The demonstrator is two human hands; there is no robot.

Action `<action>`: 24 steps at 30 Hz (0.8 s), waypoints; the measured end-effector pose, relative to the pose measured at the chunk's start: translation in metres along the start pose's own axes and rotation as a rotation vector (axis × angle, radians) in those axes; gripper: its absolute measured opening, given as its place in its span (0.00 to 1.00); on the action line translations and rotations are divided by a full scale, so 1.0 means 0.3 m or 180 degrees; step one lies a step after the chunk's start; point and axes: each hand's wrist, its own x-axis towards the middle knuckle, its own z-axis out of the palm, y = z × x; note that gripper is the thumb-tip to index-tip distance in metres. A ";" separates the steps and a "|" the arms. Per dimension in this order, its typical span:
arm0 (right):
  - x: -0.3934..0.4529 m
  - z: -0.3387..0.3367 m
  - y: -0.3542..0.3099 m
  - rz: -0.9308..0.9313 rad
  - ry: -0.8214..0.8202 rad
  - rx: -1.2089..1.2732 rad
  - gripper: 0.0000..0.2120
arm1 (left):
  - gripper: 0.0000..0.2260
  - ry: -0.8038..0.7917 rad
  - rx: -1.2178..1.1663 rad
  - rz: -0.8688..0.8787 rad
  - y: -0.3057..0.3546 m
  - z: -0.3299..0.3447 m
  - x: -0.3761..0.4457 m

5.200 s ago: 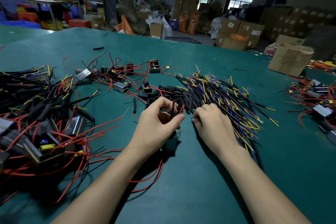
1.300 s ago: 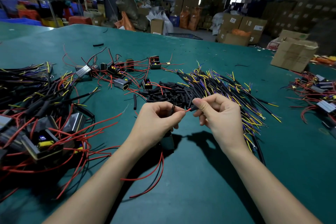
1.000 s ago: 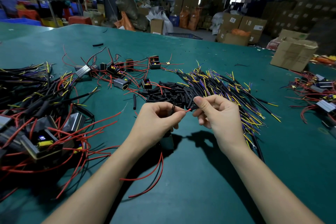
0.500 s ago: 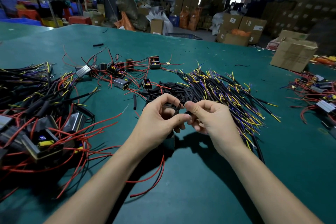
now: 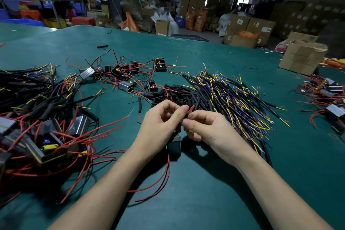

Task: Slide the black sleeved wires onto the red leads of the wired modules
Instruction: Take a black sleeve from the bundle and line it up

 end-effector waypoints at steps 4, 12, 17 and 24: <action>-0.005 0.007 -0.006 -0.0127 -0.0044 -0.0347 0.07 | 0.11 -0.0040 0.0244 0.0267 -0.006 0.003 -0.003; -0.004 -0.040 -0.032 -0.0101 0.0195 -0.0253 0.03 | 0.08 -0.0089 0.0380 0.0328 -0.007 -0.004 0.001; 0.005 -0.050 -0.024 -0.0377 0.0257 -0.0081 0.08 | 0.09 -0.0241 0.0214 0.0188 -0.004 0.002 -0.004; 0.012 -0.040 -0.010 -0.0406 0.0701 0.0094 0.02 | 0.09 -0.0386 0.0225 0.0093 -0.017 -0.001 0.008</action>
